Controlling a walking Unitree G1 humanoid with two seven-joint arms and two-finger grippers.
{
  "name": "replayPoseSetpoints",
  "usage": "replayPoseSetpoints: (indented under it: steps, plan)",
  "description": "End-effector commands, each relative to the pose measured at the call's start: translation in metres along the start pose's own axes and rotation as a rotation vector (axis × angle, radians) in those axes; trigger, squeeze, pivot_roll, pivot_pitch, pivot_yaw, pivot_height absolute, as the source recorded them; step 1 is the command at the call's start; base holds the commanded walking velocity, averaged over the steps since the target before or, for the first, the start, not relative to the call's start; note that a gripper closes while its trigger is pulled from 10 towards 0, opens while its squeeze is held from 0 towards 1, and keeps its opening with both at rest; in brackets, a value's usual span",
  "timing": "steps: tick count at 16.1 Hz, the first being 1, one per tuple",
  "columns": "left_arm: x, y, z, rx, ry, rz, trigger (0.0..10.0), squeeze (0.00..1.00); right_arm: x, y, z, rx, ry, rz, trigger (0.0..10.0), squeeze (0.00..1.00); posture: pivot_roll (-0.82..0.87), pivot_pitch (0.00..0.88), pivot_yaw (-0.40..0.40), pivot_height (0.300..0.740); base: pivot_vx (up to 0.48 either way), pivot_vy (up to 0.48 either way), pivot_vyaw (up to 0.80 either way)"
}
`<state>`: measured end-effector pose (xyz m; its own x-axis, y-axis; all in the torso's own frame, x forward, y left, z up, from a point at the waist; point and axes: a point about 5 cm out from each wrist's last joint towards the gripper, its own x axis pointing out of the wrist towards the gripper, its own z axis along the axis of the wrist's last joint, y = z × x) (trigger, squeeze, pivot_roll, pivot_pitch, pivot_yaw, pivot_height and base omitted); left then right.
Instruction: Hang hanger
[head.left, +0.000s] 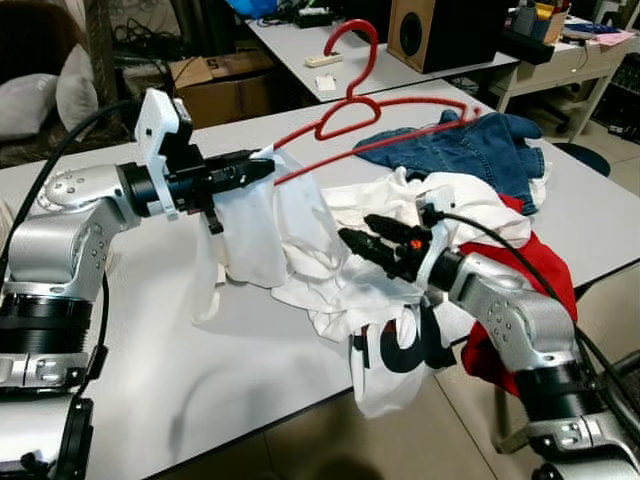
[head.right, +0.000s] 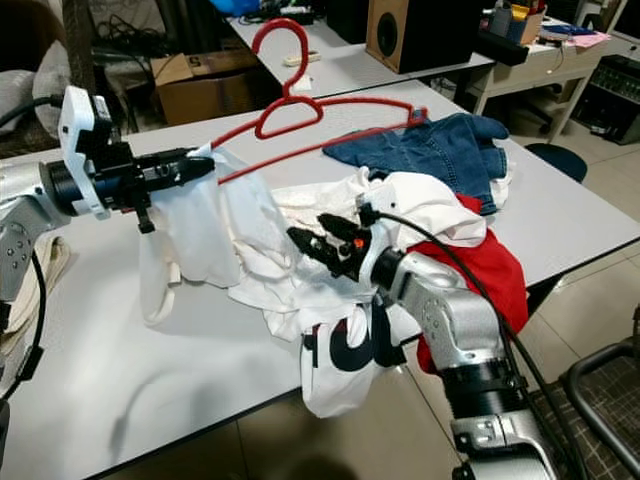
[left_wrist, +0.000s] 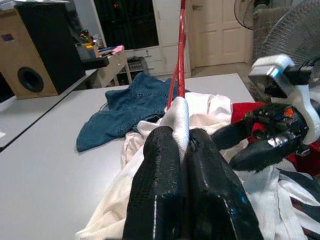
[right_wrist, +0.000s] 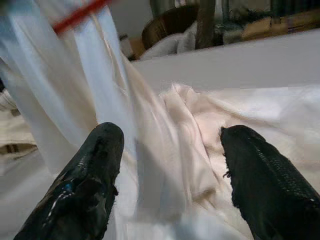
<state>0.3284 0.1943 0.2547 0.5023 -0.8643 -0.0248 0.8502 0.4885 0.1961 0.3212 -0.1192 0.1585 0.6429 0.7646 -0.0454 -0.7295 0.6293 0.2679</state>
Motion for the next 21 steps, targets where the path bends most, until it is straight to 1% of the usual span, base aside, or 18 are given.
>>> replayPoseSetpoints:
  steps: [1,3,5,6,7,8,9,10,14,17,19,21]
  plan:
    - [-0.001,-0.001,0.005,0.022,-0.002,0.006,0.0,0.00,0.002,0.002,0.005,-0.008,-0.032,0.028,10.0,0.00,0.04,0.000,0.039,0.740,0.000,0.000,0.00]
    - [0.001,-0.001,0.006,0.023,-0.007,0.006,0.0,0.00,0.008,0.002,0.000,-0.030,-0.013,0.029,10.0,0.00,0.04,0.000,0.041,0.740,0.000,0.000,0.00]
    - [0.003,-0.002,0.010,0.026,-0.024,-0.003,0.0,0.00,0.011,-0.001,-0.010,-0.078,0.055,0.007,10.0,0.00,0.04,0.000,0.044,0.740,0.000,0.000,0.00]
    - [0.003,-0.002,0.012,0.024,-0.030,-0.009,0.0,0.00,0.012,-0.003,-0.013,-0.087,0.078,-0.005,10.0,0.00,0.04,0.000,0.044,0.740,0.000,0.000,0.00]
    - [0.004,-0.003,0.016,0.024,-0.042,-0.028,0.0,0.00,0.014,-0.010,-0.022,-0.114,0.149,-0.069,10.0,0.00,0.04,0.000,0.047,0.740,0.000,0.000,0.00]
    - [0.004,-0.004,0.018,0.020,-0.049,-0.040,0.0,0.00,0.014,-0.015,-0.025,-0.112,0.171,-0.110,10.0,0.00,0.04,0.000,0.047,0.740,0.000,0.000,0.00]
    - [0.003,-0.006,0.020,0.023,-0.054,-0.055,0.0,0.00,0.014,-0.022,-0.028,-0.129,0.198,-0.175,6.4,0.00,0.04,0.000,0.046,0.740,0.000,0.000,0.00]
    - [0.001,-0.008,0.022,0.023,-0.054,-0.077,0.0,0.00,0.012,-0.028,-0.029,-0.110,0.194,-0.225,0.0,0.00,0.04,0.000,0.045,0.740,0.000,0.000,0.00]
    - [-0.007,-0.009,0.021,0.023,-0.037,-0.084,0.0,0.00,0.007,-0.038,-0.029,-0.083,0.162,-0.265,0.0,0.00,0.04,0.000,0.039,0.740,0.000,0.000,0.00]
    - [-0.009,-0.009,0.021,0.023,-0.029,-0.078,0.0,0.00,0.003,-0.043,-0.027,-0.067,0.137,-0.285,0.0,0.00,0.04,0.000,0.039,0.740,0.000,0.000,0.00]
    - [-0.011,-0.007,0.021,0.027,-0.025,-0.067,0.0,0.00,-0.003,-0.046,-0.023,-0.059,0.109,-0.271,0.0,0.00,0.04,0.000,0.041,0.740,0.000,0.000,0.00]
    - [-0.011,-0.006,0.020,0.029,-0.023,-0.062,0.0,0.00,-0.005,-0.043,-0.017,-0.049,0.058,-0.216,0.0,0.00,0.04,0.000,0.044,0.740,0.000,0.000,0.00]
